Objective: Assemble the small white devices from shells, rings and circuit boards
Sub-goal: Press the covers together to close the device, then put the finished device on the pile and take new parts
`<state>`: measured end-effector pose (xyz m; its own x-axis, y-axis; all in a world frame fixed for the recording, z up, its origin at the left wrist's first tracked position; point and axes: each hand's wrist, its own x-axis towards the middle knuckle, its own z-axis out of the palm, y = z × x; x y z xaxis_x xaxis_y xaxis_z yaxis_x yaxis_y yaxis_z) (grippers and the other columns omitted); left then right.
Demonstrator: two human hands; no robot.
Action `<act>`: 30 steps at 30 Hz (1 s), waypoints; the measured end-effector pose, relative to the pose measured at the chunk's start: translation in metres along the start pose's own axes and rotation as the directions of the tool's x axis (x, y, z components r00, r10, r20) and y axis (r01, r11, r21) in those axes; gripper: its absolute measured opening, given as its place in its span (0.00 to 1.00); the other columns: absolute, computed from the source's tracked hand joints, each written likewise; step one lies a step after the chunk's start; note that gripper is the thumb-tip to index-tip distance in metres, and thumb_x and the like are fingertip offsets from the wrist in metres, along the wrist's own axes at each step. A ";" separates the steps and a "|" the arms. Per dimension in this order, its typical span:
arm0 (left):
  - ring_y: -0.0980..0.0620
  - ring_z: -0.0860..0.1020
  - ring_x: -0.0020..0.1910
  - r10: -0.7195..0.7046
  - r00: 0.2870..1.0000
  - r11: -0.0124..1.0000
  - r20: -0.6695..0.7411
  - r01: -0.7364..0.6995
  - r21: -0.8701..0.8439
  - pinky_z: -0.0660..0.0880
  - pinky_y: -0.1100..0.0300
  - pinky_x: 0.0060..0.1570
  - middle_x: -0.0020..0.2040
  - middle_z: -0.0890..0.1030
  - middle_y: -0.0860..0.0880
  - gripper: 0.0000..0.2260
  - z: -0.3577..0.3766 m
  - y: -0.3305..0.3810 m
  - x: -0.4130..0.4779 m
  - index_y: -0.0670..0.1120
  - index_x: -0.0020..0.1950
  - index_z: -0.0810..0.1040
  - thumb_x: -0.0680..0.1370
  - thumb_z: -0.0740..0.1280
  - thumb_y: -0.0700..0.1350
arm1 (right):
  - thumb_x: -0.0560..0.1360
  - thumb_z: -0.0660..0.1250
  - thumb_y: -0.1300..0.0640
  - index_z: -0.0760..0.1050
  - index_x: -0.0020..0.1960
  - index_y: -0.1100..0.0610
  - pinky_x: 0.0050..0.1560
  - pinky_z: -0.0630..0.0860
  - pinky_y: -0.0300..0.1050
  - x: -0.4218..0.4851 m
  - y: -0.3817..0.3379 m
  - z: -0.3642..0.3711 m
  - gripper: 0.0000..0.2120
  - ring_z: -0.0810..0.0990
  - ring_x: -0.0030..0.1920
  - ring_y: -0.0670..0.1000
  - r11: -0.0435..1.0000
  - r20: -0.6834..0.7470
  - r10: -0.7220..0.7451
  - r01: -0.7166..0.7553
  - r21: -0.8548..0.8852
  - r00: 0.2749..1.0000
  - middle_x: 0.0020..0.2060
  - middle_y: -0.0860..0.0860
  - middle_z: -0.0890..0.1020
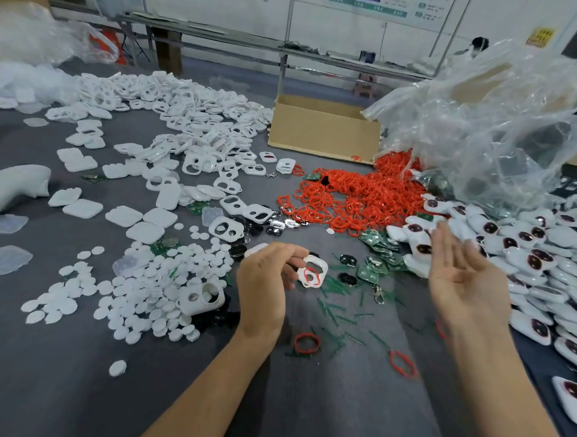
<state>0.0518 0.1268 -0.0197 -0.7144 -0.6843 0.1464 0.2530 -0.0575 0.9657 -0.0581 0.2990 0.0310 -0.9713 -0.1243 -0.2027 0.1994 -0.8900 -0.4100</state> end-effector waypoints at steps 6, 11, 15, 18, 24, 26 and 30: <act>0.54 0.74 0.30 -0.043 0.996 0.998 -0.081 0.038 -0.055 0.70 0.63 0.31 0.31 0.82 0.47 0.12 0.004 -0.003 0.002 0.49 0.32 0.84 0.68 0.61 0.46 | 0.78 0.59 0.69 0.71 0.65 0.61 0.58 0.77 0.43 0.011 0.078 0.026 0.16 0.81 0.57 0.50 0.708 0.313 0.061 0.180 -0.682 0.948 0.58 0.54 0.81; 0.56 0.75 0.28 -0.021 0.988 0.995 -0.151 0.007 -0.095 0.70 0.64 0.32 0.29 0.82 0.49 0.13 0.006 -0.003 0.002 0.48 0.30 0.82 0.71 0.64 0.39 | 0.76 0.64 0.67 0.76 0.63 0.59 0.56 0.74 0.33 0.048 0.162 0.092 0.16 0.79 0.56 0.47 0.044 0.533 0.347 0.554 -0.831 0.772 0.58 0.54 0.81; 0.52 0.70 0.28 0.005 0.984 0.996 -0.178 -0.021 -0.088 0.66 0.60 0.31 0.26 0.75 0.43 0.14 0.006 -0.007 0.003 0.41 0.24 0.73 0.71 0.63 0.37 | 0.76 0.59 0.68 0.75 0.64 0.62 0.66 0.68 0.42 0.079 0.225 0.116 0.18 0.75 0.63 0.54 -0.353 0.535 0.517 0.736 -0.578 0.668 0.62 0.57 0.78; 0.53 0.63 0.27 0.007 0.981 0.993 -0.196 -0.031 -0.116 0.61 0.62 0.28 0.24 0.67 0.48 0.14 0.006 -0.007 0.003 0.45 0.24 0.67 0.71 0.61 0.39 | 0.76 0.59 0.68 0.73 0.66 0.62 0.63 0.72 0.50 0.091 0.248 0.117 0.19 0.74 0.64 0.58 -0.513 0.426 0.608 0.741 -0.433 0.670 0.65 0.59 0.75; 0.55 0.60 0.27 0.040 0.984 0.994 -0.172 -0.056 -0.091 0.58 0.61 0.28 0.23 0.64 0.56 0.18 0.004 -0.008 0.003 0.52 0.23 0.63 0.72 0.59 0.40 | 0.75 0.62 0.66 0.77 0.56 0.63 0.49 0.79 0.52 0.088 0.250 0.120 0.11 0.79 0.53 0.59 -0.618 0.439 0.577 0.720 -0.317 0.689 0.54 0.59 0.80; 0.54 0.59 0.28 0.059 0.984 0.994 -0.166 -0.073 -0.079 0.58 0.58 0.30 0.24 0.63 0.55 0.17 0.004 -0.008 0.003 0.52 0.23 0.63 0.72 0.59 0.40 | 0.75 0.62 0.64 0.75 0.58 0.60 0.45 0.76 0.50 0.082 0.246 0.122 0.12 0.78 0.52 0.59 -0.644 0.423 0.614 0.733 -0.218 0.666 0.55 0.57 0.77; 0.51 0.61 0.29 0.033 0.986 0.994 -0.162 -0.048 -0.093 0.60 0.55 0.32 0.25 0.65 0.49 0.14 0.005 -0.009 0.003 0.48 0.24 0.64 0.70 0.59 0.41 | 0.75 0.62 0.63 0.74 0.51 0.58 0.41 0.71 0.49 0.074 0.238 0.121 0.06 0.76 0.47 0.61 -0.665 0.400 0.651 0.739 -0.108 0.645 0.48 0.55 0.75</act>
<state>0.0441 0.1292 -0.0273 -0.5902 -0.7948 0.1412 0.3468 -0.0917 0.9335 -0.0983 0.0251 0.0264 -0.5483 -0.8352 -0.0420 -0.8363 0.5476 0.0273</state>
